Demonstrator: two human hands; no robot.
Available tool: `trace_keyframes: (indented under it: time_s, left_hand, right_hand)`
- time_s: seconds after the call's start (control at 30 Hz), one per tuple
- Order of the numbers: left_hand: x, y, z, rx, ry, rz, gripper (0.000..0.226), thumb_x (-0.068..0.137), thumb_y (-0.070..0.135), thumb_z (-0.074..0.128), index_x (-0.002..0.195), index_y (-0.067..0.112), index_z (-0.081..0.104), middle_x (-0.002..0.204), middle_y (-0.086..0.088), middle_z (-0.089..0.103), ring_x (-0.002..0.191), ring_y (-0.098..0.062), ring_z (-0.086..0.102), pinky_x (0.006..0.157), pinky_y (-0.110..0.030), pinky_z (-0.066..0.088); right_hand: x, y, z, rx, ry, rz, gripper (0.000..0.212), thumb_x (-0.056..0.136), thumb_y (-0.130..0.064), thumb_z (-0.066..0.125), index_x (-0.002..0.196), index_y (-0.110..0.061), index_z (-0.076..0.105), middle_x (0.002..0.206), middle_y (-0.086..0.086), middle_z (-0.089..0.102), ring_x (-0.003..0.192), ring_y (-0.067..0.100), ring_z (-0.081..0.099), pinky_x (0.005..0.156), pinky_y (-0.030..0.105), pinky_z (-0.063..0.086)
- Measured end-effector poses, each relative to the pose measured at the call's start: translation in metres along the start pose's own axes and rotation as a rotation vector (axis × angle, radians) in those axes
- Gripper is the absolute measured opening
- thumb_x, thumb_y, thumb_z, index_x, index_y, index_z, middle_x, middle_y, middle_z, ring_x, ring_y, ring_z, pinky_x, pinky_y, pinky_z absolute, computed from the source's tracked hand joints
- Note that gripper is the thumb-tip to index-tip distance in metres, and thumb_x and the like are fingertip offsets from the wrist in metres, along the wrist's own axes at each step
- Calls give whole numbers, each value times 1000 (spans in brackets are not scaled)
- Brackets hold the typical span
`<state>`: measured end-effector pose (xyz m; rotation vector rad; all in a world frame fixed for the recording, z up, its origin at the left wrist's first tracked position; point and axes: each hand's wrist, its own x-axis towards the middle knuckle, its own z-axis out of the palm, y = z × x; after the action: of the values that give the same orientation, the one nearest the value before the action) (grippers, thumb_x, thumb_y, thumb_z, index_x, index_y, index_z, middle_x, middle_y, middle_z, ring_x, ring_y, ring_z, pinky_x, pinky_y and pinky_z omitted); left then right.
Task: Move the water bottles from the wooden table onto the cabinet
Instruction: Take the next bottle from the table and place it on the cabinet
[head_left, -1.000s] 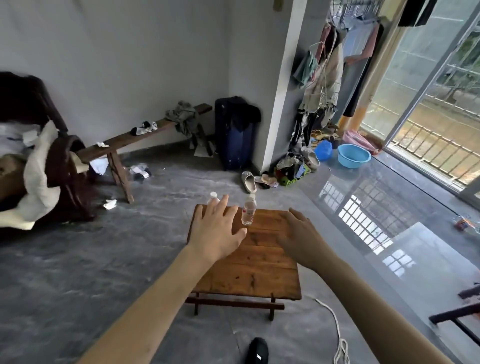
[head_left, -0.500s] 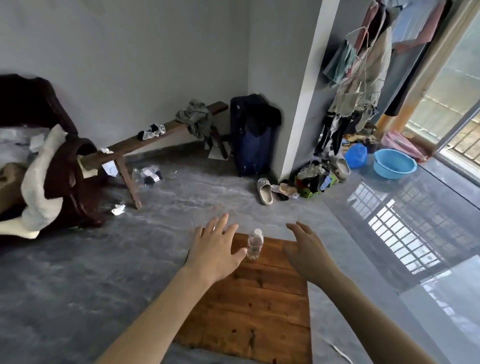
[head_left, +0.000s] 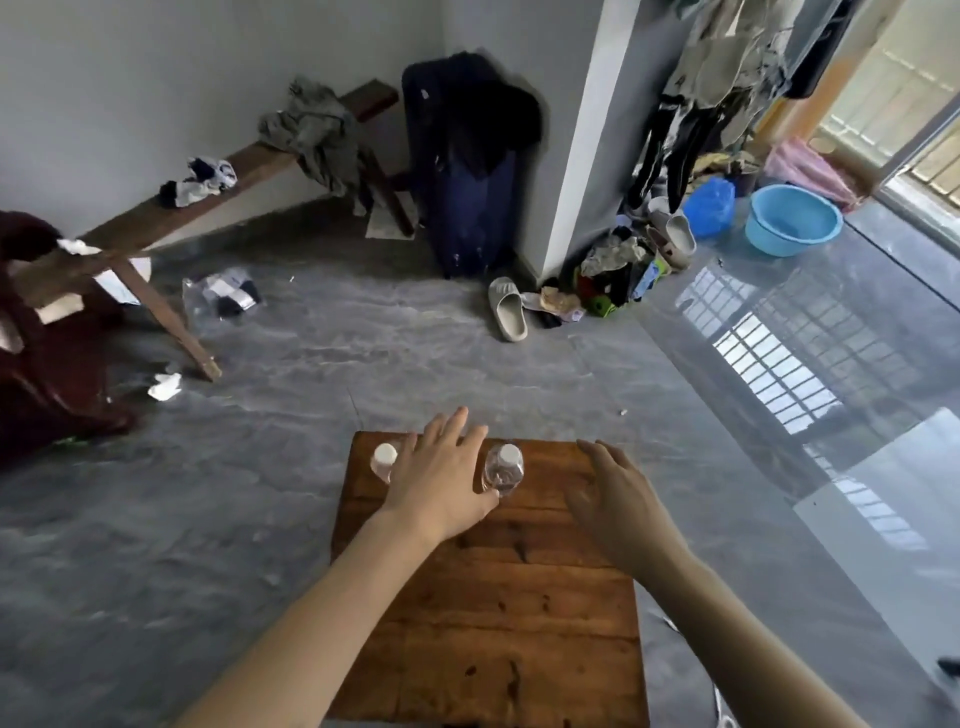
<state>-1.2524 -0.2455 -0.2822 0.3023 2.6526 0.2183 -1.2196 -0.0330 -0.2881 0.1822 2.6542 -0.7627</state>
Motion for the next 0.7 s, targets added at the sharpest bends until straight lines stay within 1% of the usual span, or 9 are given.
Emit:
trace_keyframes:
  time_s: [0.13,0.27,0.4,0.53,0.7]
  left_hand:
    - [37,-11,27,-1,-19,-4,91,90,57,64,161,28,15,172,-1,5,157,-27,10,124,-49,18]
    - [67,-17,59,-26,-61,-21,94,88,53,68,161,26,16,171,-1,9,156,-26,14,122,-48,23]
    - [100,-21,94,-65,-68,-37,102,84,51,74,161,25,13,171,-1,12,155,-25,19,120,-45,28]
    - [127,-27,134,-126,-62,-61,109,79,49,81,161,24,13,169,1,17,152,-24,26,116,-42,35]
    - [143,-39,179,-173,-42,-73,111,75,49,84,161,27,16,167,5,23,147,-22,33,111,-43,40]
  right_hand:
    - [30,16,30,31,-24,38,66,87,-29,56,150,-25,33,156,0,35,138,24,39,109,44,42]
    - [53,30,65,28,-126,91,70,86,-19,55,151,-25,31,158,1,32,140,23,36,109,41,41]
    - [83,48,99,41,-172,102,71,83,-21,50,151,-26,31,158,0,32,140,23,36,108,40,41]
    - [110,72,132,37,-207,135,70,84,-19,52,150,-26,31,158,2,33,140,24,36,108,43,42]
    - [134,93,169,30,-269,135,68,85,-21,51,150,-21,32,156,5,35,139,27,37,109,44,41]
